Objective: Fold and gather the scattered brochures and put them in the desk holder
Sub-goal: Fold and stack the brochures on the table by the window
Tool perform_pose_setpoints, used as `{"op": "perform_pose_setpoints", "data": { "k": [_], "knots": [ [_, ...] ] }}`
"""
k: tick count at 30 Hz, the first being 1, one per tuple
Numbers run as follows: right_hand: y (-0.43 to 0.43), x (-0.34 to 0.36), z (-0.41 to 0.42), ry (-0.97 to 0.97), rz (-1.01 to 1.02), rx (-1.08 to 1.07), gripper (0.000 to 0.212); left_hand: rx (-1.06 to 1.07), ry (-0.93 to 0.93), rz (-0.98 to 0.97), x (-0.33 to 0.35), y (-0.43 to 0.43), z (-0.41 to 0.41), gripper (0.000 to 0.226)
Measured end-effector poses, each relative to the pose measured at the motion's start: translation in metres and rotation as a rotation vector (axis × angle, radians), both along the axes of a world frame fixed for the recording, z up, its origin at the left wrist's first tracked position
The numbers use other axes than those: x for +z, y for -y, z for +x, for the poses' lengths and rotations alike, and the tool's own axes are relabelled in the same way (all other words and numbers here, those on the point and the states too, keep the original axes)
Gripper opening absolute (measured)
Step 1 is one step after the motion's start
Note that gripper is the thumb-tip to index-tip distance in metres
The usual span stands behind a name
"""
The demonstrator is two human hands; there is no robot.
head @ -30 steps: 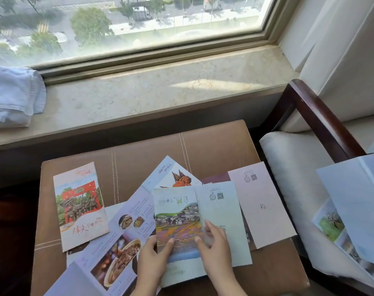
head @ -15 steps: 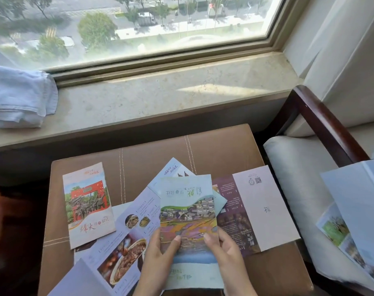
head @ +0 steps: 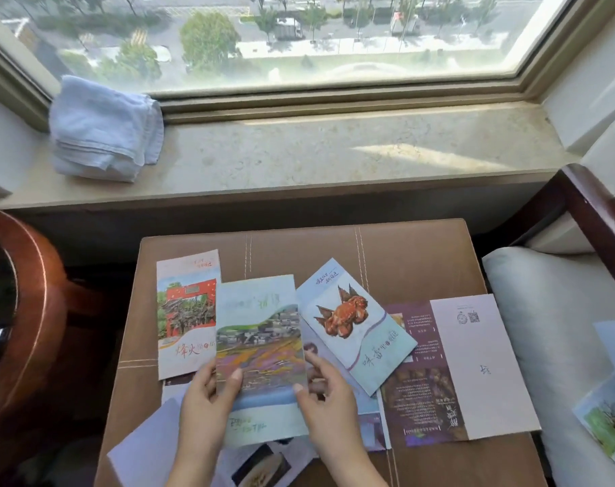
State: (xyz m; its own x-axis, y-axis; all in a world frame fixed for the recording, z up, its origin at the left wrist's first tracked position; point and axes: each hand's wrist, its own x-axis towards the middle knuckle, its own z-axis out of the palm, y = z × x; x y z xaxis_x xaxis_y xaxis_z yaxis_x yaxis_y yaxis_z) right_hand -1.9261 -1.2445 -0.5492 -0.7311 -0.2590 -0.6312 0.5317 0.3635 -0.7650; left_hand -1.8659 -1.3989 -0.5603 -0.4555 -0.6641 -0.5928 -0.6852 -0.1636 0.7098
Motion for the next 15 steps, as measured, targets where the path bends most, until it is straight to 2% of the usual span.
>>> {"op": "perform_pose_setpoints", "data": {
  "k": [3, 5, 8, 15],
  "knots": [
    [0.043, 0.003, -0.006, -0.192, 0.025, 0.098, 0.044, 0.0, -0.061, -0.198, 0.005, 0.041, -0.003, 0.06],
    [0.074, 0.002, -0.01, -0.248, 0.019, 0.161, 0.047, 0.018, -0.088, -0.309, 0.004, 0.069, -0.005, 0.053],
    [0.115, -0.009, -0.015, -0.303, 0.02, 0.273, 0.052, 0.069, -0.095, -0.401, -0.003, 0.1, -0.007, 0.045],
    [0.166, -0.054, -0.028, -0.303, 0.129, 0.437, 0.057, 0.024, 0.068, -0.616, -0.051, 0.141, -0.012, 0.039]
  ]
}}
